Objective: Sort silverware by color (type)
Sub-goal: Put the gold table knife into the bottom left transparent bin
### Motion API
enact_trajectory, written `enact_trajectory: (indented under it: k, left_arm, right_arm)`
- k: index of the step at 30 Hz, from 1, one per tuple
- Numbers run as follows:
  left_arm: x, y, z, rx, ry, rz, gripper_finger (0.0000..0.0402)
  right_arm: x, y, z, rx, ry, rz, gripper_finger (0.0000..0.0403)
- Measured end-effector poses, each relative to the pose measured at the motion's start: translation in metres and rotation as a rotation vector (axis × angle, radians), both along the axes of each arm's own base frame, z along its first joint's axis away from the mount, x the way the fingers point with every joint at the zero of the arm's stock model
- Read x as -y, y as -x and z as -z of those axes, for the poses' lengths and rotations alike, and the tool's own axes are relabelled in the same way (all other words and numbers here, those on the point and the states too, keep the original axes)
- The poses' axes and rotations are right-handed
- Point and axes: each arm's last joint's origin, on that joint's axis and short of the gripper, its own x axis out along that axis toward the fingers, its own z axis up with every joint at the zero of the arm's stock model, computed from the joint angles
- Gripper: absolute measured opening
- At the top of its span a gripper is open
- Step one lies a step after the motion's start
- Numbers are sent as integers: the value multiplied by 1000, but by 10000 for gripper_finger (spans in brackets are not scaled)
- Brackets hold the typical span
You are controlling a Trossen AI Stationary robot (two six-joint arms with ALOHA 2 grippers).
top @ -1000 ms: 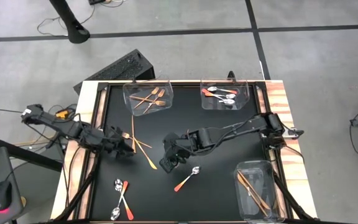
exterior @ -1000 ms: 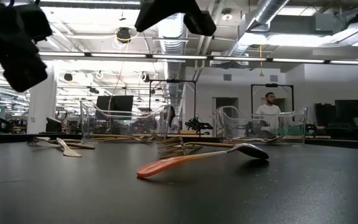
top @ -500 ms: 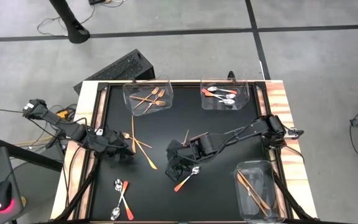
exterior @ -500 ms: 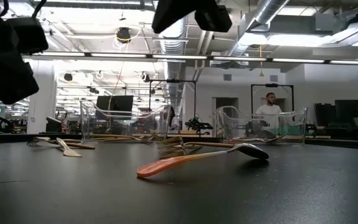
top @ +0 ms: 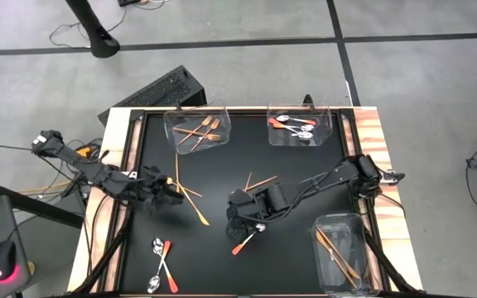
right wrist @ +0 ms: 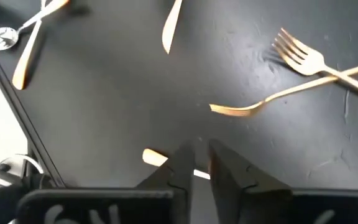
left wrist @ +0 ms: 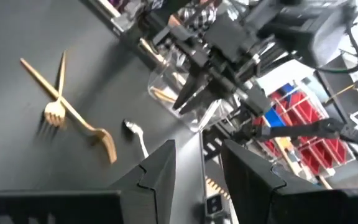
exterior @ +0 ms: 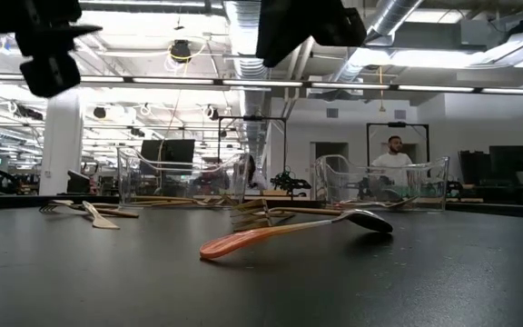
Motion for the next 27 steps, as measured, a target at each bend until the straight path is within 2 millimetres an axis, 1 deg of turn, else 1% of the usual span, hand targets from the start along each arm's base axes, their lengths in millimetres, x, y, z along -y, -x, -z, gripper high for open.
enact_trajectory:
  k: [4, 7, 10, 15, 19, 22, 24, 27]
  left_arm:
    - [9, -2, -9, 2, -12, -12, 106]
    - [20, -4, -10, -23, -29, -21, 95]
    - [32, -7, -4, -66, -37, -60, 87]
    - [50, -13, 15, -163, 32, -118, 80]
    - [65, -17, 31, -237, 99, -116, 80]
    - [73, -18, 40, -275, 158, -125, 80]
    - [77, -20, 44, -297, 171, -132, 80]
    - [85, -26, 39, -300, 178, -132, 80]
  right_arm:
    - [-5, 3, 0, -10, 0, -9, 96]
    - [-9, 6, 5, -30, -7, 10, 110]
    - [-9, 7, 12, -48, 12, 15, 116]
    - [-9, 4, 10, -11, 24, -16, 118]
    - [-17, 1, 7, 51, 2, -31, 118]
    - [-23, 3, 9, 52, 5, -47, 118]
    - [-26, 6, 16, 33, 25, -46, 118]
    - [-26, 11, 26, -15, 42, -23, 118]
